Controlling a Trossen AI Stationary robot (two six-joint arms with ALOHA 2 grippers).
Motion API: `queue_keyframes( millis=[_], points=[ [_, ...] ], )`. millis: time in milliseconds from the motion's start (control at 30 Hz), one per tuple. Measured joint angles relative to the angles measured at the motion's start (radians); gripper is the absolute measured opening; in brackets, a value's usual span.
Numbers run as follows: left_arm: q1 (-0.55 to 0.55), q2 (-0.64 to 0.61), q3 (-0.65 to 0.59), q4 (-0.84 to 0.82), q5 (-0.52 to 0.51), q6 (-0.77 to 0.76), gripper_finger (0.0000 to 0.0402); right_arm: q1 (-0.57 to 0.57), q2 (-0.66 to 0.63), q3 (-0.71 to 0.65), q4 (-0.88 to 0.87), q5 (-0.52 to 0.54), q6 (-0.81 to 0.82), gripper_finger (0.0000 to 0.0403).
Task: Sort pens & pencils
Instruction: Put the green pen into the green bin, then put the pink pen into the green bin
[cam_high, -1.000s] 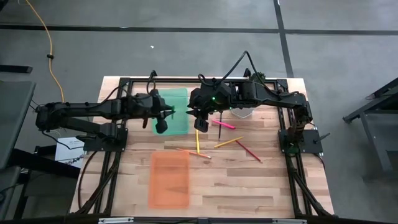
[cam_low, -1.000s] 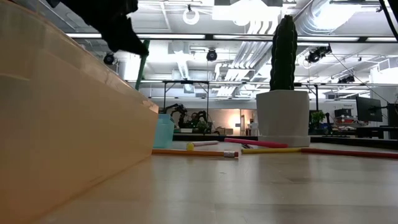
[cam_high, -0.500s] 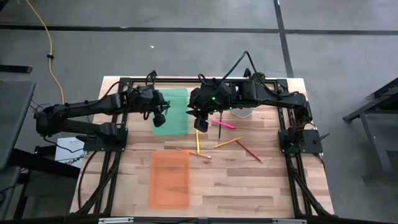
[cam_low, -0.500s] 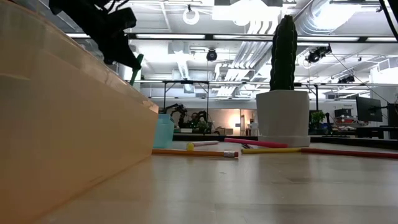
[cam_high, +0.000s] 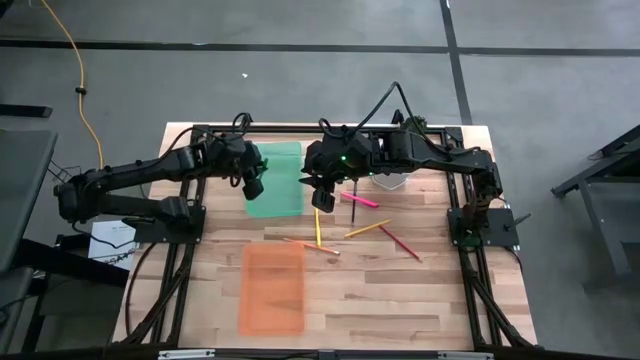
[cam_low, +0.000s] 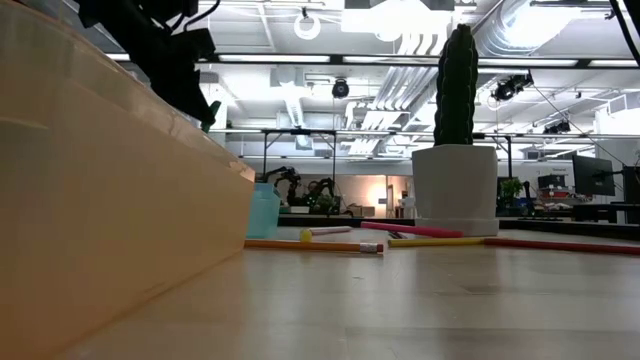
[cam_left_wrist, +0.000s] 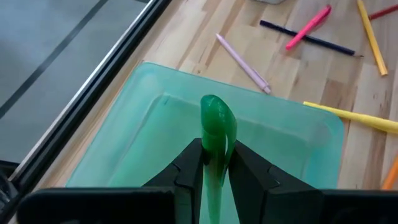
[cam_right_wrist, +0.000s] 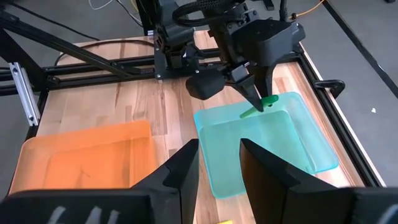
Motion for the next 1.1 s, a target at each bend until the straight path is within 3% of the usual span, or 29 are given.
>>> queue_keyframes(
  millis=[367,733,1100],
  points=[
    [0.000,0.000,0.000,0.003,0.055,0.005,0.0055,0.000,0.000,0.000,0.000,0.000,0.000,0.0108],
    [0.000,0.000,0.000,0.005,0.063,0.008,0.0104,0.000,0.000,0.000,0.000,0.000,-0.005,0.0108],
    [0.000,0.000,0.000,0.015,0.063,0.008,0.0110,0.000,0.000,0.000,0.000,0.000,-0.008,0.0108]
  ],
)
